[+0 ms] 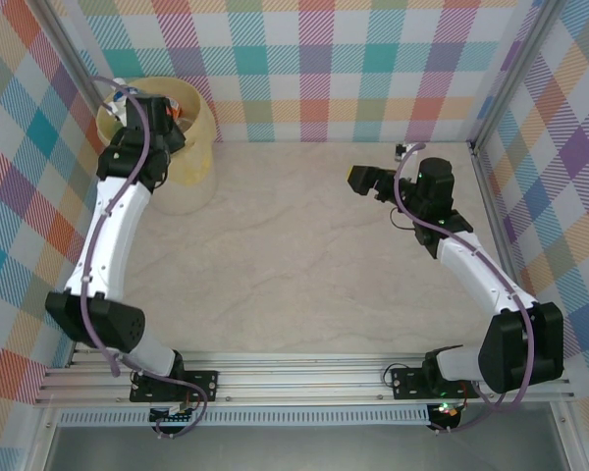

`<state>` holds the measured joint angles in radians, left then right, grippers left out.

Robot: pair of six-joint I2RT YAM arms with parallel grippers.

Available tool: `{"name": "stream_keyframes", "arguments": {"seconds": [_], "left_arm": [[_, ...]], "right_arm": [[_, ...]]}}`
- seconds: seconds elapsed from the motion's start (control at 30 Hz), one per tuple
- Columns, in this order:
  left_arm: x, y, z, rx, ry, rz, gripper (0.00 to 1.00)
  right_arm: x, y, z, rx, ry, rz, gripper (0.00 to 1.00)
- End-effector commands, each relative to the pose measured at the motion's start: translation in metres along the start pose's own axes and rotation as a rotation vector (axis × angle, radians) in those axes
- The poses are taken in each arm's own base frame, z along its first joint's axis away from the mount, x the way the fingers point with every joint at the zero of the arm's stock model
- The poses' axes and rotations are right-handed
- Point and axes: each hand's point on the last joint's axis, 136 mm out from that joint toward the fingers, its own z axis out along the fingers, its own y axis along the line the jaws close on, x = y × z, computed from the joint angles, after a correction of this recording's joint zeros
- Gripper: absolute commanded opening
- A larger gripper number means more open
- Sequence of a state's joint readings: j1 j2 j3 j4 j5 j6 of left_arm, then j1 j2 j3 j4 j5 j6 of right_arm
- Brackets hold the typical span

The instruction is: Put the plastic bottles in the bin

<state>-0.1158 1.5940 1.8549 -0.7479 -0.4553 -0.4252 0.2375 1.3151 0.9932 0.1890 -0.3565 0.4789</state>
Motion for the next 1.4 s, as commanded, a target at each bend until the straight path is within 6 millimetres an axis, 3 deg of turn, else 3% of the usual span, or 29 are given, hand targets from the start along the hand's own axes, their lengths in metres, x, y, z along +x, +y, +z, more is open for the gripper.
{"name": "stream_keyframes", "arguments": {"seconds": [0.0, 0.5, 0.63, 0.8, 0.9, 0.97, 1.1, 1.37], "left_arm": [[-0.011, 0.021, 0.012, -0.113, -0.002, -0.054, 0.50], [-0.020, 0.033, 0.079, -0.225, 0.057, -0.120, 0.57], [-0.016, 0.031, 0.083, -0.193, 0.096, -0.150, 0.79], [-0.035, 0.014, 0.057, -0.072, 0.077, -0.167, 1.00], [-0.052, 0.006, 0.042, 0.004, 0.044, -0.171, 1.00], [-0.061, 0.007, 0.042, 0.036, 0.027, -0.186, 1.00], [-0.078, 0.015, 0.063, 0.075, 0.008, -0.210, 1.00], [-0.105, 0.009, 0.107, 0.205, -0.026, -0.193, 1.00]], "right_arm": [[-0.008, 0.007, -0.001, -0.005, -0.009, -0.039, 1.00], [-0.003, 0.002, -0.002, 0.018, 0.000, -0.033, 1.00], [-0.001, -0.001, -0.003, 0.032, 0.001, -0.038, 1.00], [0.000, -0.003, -0.003, 0.041, 0.002, -0.040, 1.00], [0.004, -0.007, -0.002, 0.048, 0.004, -0.033, 1.00], [0.006, -0.009, -0.002, 0.052, 0.005, -0.030, 1.00], [0.011, -0.014, 0.000, 0.067, 0.018, -0.035, 1.00], [0.017, -0.024, 0.006, 0.092, 0.035, -0.029, 1.00]]}}
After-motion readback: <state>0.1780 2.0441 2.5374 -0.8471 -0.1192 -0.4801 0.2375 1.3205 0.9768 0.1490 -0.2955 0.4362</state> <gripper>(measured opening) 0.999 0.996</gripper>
